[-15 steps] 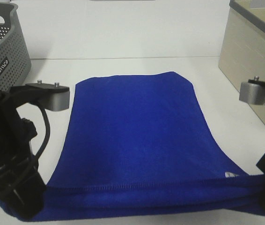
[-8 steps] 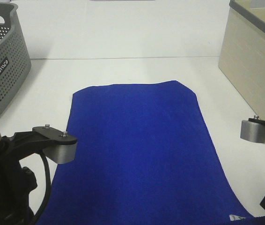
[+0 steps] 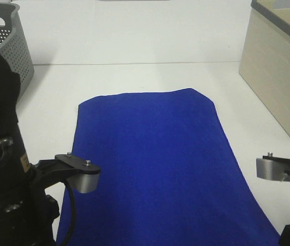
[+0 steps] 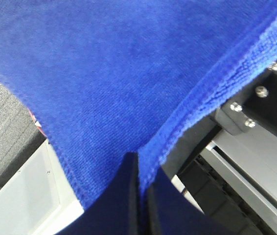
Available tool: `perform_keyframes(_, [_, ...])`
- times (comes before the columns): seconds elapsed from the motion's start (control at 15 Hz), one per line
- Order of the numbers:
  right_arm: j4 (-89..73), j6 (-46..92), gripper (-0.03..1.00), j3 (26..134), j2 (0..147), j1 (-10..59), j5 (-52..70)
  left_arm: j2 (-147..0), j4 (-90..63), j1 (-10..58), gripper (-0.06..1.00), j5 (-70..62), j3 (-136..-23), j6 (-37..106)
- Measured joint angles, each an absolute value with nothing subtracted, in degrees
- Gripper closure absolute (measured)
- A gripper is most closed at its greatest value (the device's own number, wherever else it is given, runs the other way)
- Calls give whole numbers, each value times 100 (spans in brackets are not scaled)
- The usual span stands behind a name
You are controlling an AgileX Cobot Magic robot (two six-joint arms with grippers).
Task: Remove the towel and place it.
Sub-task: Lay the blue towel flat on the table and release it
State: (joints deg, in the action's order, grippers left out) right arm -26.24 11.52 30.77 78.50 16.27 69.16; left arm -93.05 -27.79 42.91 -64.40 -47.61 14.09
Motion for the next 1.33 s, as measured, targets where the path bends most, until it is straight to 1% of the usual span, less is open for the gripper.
perform_keyframes(0.4, [-2687, 1312, 95, 3008, 9242, 1627, 6709, -10244, -3054, 4291, 94, -6245, -4750, 1874])
perform_keyframes(0.73, [-3272, 1759, 95, 3008, 9511, 1610, 6555, -10262, -3329, 4291, 94, -6240, -4733, 2045])
perform_keyframes(0.93, [-3329, 1793, 94, 3008, 9511, 1610, 6434, -10428, -3461, 4291, 94, -6211, -4733, 2194])
perform_keyframes(1.0, [-3335, 1793, 92, 3008, 9511, 1610, 6429, -10456, -3461, 4291, 94, -6165, -4733, 2200])
perform_keyframes(1.07, [-3340, 1793, 88, 3008, 9511, 1610, 6406, -10462, -3466, 4291, 92, -6119, -4733, 2206])
perform_keyframes(1.2, [-3340, 1788, 75, 3008, 9511, 1610, 6394, -10468, -3472, 4291, 80, -6102, -4733, 2212])
perform_keyframes(1.33, [-3380, 1730, 59, 3008, 9511, 1610, 6394, -10474, -3478, 4291, 65, -6102, -4733, 2212])
